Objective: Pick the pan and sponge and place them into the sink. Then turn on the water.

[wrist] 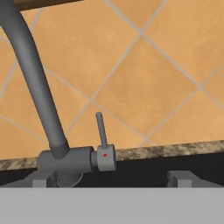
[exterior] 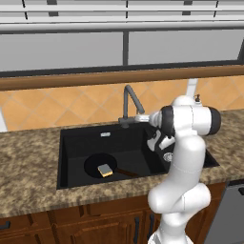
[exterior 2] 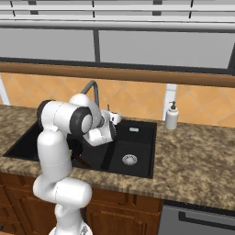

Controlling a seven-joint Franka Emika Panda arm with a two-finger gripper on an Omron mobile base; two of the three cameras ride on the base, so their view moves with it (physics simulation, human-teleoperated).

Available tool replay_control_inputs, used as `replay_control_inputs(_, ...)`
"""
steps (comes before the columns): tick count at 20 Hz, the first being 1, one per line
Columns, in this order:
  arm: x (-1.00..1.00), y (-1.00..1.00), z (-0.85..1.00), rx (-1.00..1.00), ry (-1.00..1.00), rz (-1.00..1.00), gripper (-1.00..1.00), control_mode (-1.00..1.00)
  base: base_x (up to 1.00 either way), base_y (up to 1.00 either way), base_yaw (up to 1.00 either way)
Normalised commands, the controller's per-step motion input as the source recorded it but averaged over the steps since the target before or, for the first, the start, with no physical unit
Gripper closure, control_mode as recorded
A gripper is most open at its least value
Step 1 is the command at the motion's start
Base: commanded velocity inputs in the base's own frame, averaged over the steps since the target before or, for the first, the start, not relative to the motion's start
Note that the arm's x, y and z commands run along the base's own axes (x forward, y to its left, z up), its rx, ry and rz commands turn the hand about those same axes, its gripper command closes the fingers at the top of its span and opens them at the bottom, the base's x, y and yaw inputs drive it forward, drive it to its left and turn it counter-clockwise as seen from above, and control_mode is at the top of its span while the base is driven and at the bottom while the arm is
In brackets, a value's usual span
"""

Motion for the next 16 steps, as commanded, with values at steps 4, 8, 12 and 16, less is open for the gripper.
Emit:
replay_control_inputs(4,0.1,-0.02,-0.13,0.01,-0.07,0.07,-1.0,-1.0,0.0,0.0,0.0)
replay_control_inputs(8,0.09,-0.13,-0.06,0.03,-0.09,0.08,-1.0,-1.0,0.0,0.0,0.0)
replay_control_inputs(12,0.08,-0.22,-0.08,0.05,-0.09,0.05,-1.0,-1.0,0.0,0.0,0.0)
replay_control_inputs(16,0.08,-0.25,-0.16,0.04,-0.07,0.04,-1.0,-1.0,0.0,0.0,0.0)
